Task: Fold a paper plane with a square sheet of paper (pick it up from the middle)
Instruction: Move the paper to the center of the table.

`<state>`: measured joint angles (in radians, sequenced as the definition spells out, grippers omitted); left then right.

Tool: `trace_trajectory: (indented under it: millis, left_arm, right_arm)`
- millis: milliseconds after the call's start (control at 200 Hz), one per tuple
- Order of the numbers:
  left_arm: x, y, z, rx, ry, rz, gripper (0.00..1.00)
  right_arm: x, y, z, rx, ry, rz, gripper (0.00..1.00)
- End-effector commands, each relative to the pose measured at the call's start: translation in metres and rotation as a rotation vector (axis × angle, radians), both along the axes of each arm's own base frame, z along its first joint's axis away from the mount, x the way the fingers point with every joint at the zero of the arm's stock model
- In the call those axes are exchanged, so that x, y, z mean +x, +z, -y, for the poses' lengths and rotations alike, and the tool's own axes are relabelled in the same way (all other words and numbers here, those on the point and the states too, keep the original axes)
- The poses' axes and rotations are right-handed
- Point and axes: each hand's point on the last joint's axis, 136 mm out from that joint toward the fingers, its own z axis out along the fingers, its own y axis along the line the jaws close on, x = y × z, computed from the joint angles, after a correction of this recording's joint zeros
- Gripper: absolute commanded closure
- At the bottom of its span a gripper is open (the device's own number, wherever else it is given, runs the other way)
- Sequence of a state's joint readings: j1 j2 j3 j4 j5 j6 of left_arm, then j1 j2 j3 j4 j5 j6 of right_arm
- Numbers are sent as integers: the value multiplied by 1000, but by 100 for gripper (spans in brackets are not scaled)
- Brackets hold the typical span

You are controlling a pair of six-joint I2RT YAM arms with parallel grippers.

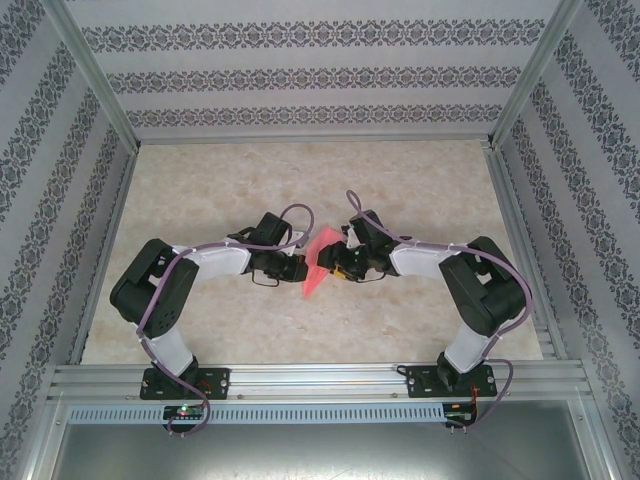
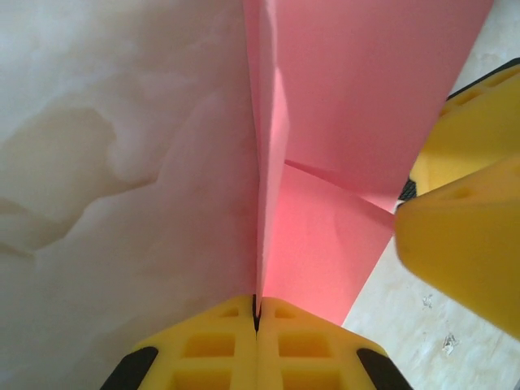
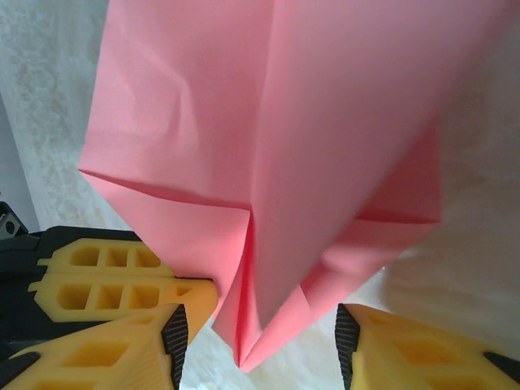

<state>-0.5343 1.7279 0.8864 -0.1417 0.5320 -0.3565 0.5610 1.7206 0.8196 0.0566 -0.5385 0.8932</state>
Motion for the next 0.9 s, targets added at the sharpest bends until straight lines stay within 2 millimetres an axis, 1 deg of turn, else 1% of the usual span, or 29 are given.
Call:
trace_trajectory:
  millis: [0, 85, 200, 260, 355, 554, 639, 729, 804, 894]
  left_arm:
    - [4, 6, 0, -41, 13, 10, 94]
    - [4, 5, -2, -43, 17, 6, 94]
    - [3, 3, -3, -47, 22, 1, 94]
    - [3, 3, -3, -52, 25, -2, 94]
    - [3, 3, -4, -64, 33, -4, 94]
    - [3, 8, -6, -106, 49, -17, 94]
    - [4, 12, -5, -137, 59, -22, 94]
    - [5, 17, -3, -178, 76, -37, 94]
    - [6, 19, -3, -196, 88, -47, 94]
    - [7, 22, -3, -223, 99, -58, 94]
  right_arm:
    - [5, -1, -9, 2, -3, 1, 48]
    - [5, -3, -10, -11, -1, -3, 47]
    - [6, 3, -18, 4, 14, 8, 48]
    - [7, 5, -23, 16, 22, 9, 50]
    - [4, 3, -26, 16, 32, -3, 53]
    - [0, -6, -24, -6, 28, -24, 60]
    - [-1, -4, -27, -5, 36, -22, 63]
    - [-4, -6, -30, -20, 49, -30, 67]
    - [-7, -11, -27, -46, 51, -39, 72]
    - [-8, -12, -22, -80, 50, -39, 72]
